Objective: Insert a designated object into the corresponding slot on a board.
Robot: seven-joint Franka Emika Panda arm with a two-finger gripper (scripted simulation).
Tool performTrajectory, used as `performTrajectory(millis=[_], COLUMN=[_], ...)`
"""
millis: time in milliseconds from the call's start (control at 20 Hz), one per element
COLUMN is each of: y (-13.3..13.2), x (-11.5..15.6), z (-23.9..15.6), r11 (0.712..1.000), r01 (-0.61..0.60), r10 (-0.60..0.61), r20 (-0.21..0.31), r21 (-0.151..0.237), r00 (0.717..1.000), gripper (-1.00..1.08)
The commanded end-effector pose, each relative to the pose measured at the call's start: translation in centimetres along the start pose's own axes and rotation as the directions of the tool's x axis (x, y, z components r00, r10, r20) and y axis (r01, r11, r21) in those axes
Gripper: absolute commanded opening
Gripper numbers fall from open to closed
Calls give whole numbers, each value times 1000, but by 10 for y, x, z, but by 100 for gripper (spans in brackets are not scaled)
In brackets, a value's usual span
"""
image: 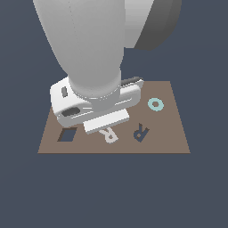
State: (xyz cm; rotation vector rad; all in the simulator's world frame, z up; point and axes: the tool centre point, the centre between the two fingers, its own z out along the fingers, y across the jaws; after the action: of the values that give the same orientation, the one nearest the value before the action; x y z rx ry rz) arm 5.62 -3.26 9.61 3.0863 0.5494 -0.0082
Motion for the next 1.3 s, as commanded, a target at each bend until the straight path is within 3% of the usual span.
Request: performTrajectory(millis=[0, 550, 1250], y=[1, 1, 0], x=[11, 39, 42], z=[12, 43, 64], r11=[998, 973, 969], r01=[66, 231, 247], r10=[-66, -231, -247], r20=[-3, -7, -7], r21=[2, 4, 4], r00=[998, 973, 969], gripper=[100, 100, 100])
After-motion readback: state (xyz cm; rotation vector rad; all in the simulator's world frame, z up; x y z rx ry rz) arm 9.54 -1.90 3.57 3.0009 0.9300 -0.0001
